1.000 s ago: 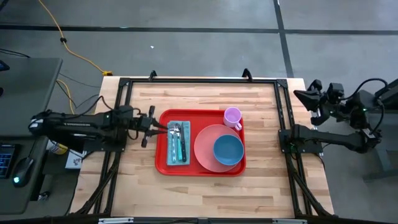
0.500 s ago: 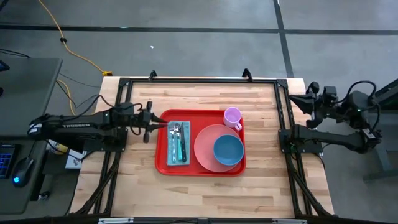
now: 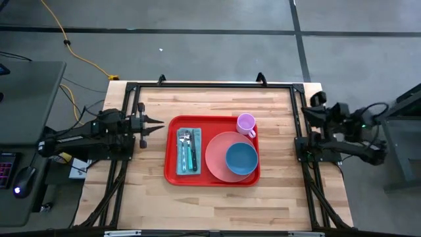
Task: Set up tray
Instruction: Return to Home Position
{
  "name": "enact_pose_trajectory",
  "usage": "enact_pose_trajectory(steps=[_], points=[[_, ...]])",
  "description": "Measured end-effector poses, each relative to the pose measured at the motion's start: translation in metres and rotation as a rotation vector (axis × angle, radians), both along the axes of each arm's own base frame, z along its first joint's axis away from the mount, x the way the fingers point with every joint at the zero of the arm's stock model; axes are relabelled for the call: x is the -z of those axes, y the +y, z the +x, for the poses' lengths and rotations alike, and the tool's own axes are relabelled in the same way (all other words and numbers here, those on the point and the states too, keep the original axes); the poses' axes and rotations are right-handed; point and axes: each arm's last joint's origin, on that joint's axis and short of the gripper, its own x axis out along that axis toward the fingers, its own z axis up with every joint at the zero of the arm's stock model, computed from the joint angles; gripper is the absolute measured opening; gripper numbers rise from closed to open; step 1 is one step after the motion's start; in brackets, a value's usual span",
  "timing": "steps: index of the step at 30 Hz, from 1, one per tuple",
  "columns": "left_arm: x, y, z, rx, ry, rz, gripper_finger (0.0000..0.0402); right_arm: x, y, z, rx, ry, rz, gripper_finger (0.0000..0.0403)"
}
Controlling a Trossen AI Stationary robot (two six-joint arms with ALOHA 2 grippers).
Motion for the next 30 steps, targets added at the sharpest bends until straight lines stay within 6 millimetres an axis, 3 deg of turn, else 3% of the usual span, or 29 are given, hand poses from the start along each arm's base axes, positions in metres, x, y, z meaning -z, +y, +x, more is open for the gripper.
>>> enact_pose_trajectory(steps=[8, 12, 16, 20, 22, 27, 30], points=[[0.001, -0.003, -0.005, 0.048, 0.001, -0.003, 0.0095, 0.052, -0.008, 0.033, -0.027, -0.105, 0.036, 0.0000], [0.000, -0.003, -0.005, 0.050, -0.007, 0.001, 0.0095, 0.072, -0.009, 0.037, -0.034, -0.198, 0.027, 0.0000], [0.001, -0.003, -0.005, 0.062, -0.004, 0.022, 0.0095, 0.086, -0.010, 0.041, -0.041, -0.181, 0.045, 0.0000], [0.004, -0.004, -0.004, 0.111, -0.016, 0.026, 0.0095, 0.088, -0.010, 0.044, -0.021, -0.132, 0.025, 0.0000], [0.014, -0.004, 0.000, 0.145, -0.041, 0.019, 0.0095, 0.090, -0.011, 0.046, -0.007, -0.096, 0.010, 0.0000], [0.050, -0.003, 0.009, 0.167, -0.036, -0.028, 0.0095, 0.111, -0.013, 0.056, 0.019, 0.148, -0.010, 0.0000], [0.053, -0.003, 0.010, 0.170, -0.068, -0.020, 0.0095, 0.125, -0.014, 0.060, 0.006, 0.287, 0.062, 0.0000]])
